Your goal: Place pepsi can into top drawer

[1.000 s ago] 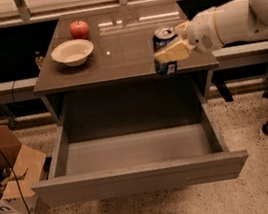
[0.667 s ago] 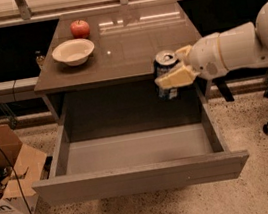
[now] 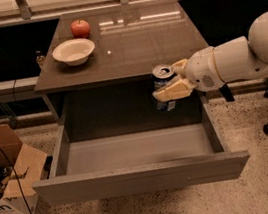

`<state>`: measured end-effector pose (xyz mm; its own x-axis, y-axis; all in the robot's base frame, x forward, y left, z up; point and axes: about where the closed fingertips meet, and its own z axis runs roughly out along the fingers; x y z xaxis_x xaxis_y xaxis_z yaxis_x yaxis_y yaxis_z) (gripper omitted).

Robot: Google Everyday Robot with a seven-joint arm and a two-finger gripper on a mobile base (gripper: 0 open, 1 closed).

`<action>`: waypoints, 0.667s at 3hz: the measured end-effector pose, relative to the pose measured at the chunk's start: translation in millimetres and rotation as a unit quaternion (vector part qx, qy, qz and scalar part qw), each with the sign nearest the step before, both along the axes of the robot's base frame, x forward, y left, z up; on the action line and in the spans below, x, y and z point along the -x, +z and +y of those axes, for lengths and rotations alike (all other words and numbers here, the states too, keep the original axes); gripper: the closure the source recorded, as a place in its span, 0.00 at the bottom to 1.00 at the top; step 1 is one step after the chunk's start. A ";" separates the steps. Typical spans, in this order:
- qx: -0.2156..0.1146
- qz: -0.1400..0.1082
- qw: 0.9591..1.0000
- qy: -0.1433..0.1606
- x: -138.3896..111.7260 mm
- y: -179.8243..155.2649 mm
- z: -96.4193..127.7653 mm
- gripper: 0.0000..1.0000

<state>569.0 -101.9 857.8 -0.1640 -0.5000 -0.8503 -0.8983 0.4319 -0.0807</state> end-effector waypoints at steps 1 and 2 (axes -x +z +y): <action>0.008 0.019 1.000 -0.009 1.6 -51.0 -2.8 1.00; 0.006 0.033 0.999 -0.028 4.1 -96.7 -7.5 1.00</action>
Offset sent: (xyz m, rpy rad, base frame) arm -0.0067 -0.0181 -0.1507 -0.0083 0.0984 -0.1085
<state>564.9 -109.3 761.1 -0.2479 -0.4994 -0.8301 -0.8767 0.4802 -0.0271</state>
